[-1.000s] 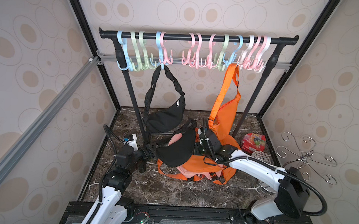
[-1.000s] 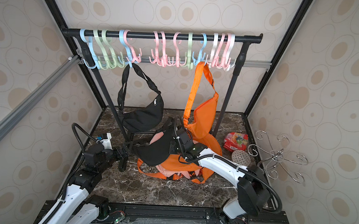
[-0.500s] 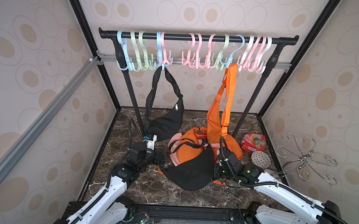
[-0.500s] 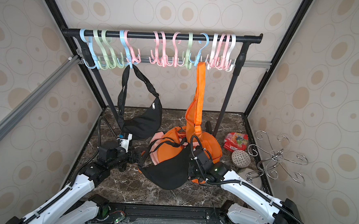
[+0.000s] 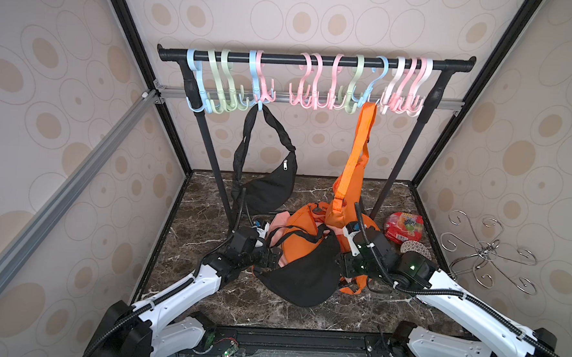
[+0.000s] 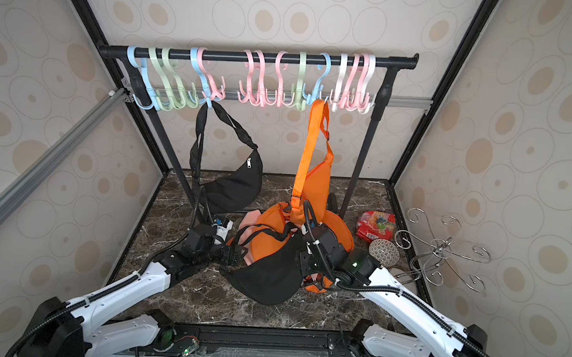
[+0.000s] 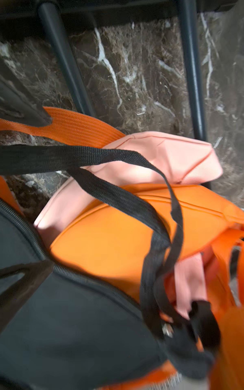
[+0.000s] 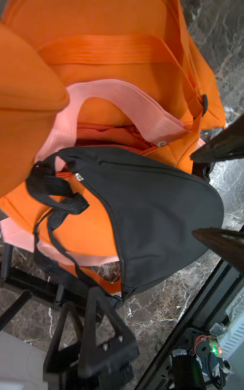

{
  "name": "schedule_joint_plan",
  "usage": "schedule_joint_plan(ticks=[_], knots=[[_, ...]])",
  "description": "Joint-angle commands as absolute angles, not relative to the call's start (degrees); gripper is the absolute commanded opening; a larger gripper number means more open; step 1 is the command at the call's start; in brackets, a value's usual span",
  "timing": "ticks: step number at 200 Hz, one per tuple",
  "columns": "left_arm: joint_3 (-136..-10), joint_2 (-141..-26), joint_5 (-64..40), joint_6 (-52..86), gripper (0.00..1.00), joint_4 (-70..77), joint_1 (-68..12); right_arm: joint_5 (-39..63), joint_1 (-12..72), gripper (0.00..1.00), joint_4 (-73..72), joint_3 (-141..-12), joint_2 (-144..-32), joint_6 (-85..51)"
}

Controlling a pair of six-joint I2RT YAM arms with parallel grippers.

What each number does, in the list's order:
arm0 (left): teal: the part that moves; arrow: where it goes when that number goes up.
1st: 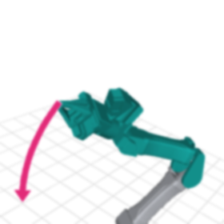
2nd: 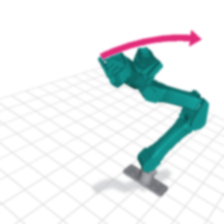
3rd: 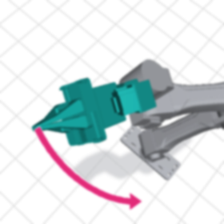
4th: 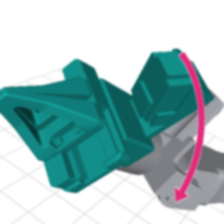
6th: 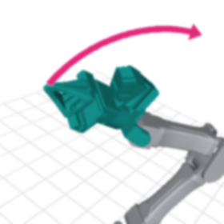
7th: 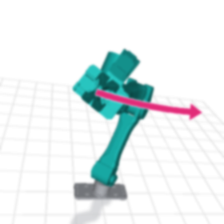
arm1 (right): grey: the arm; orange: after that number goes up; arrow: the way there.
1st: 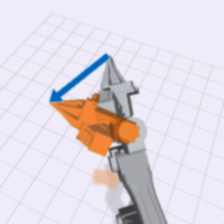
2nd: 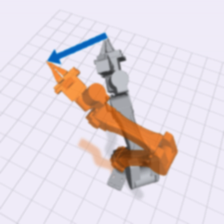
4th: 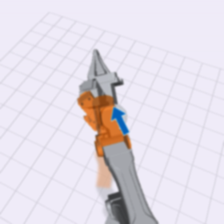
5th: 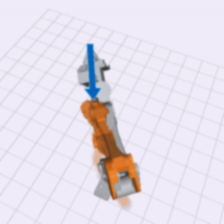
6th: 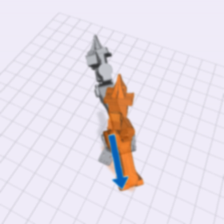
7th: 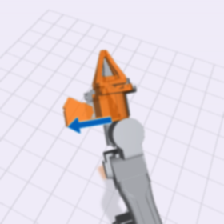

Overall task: Hang the bag on a hook
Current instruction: Move the bag, then pick up the bag from the bag.

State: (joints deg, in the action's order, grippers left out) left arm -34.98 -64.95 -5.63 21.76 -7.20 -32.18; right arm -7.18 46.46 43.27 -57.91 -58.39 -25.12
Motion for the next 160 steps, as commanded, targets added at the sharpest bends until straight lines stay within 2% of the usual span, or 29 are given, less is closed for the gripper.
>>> schedule_joint_plan(ticks=[1,34,63,79,97,113,131,160], knots=[[-38.67,-68.41,-1.30,19.06,0.96,-8.06,-32.42,-9.11,46.88,0.54,43.87,-59.47,-56.43,-18.51],[-41.97,-75.30,0.44,17.36,0.90,-8.09,-32.43,-9.66,46.93,0.56,40.48,-58.90,-55.28,-17.84],[-43.69,-78.60,0.44,16.53,0.77,-6.91,-32.42,-9.81,46.91,0.56,38.71,-58.06,-54.48,-17.76],[-44.44,-79.86,-0.84,16.27,0.66,-6.94,-32.41,-10.94,46.90,0.56,38.14,-57.75,-53.73,-17.71],[-44.41,-80.51,-1.18,16.26,0.47,-6.60,-32.47,-11.47,46.90,0.56,37.23,-57.41,-52.78,-17.69],[-44.21,-81.14,-1.05,15.87,0.34,-6.20,-32.44,-11.92,46.93,0.56,36.37,-56.91,-52.23,-17.77],[-44.30,-81.95,-1.58,15.32,0.33,-5.64,-32.60,-12.11,46.90,0.56,35.53,-56.46,-51.81,-17.84],[-44.21,-82.45,-1.31,14.70,0.43,-4.01,-32.81,-11.81,46.89,0.56,33.86,-55.62,-51.51,-18.28]])
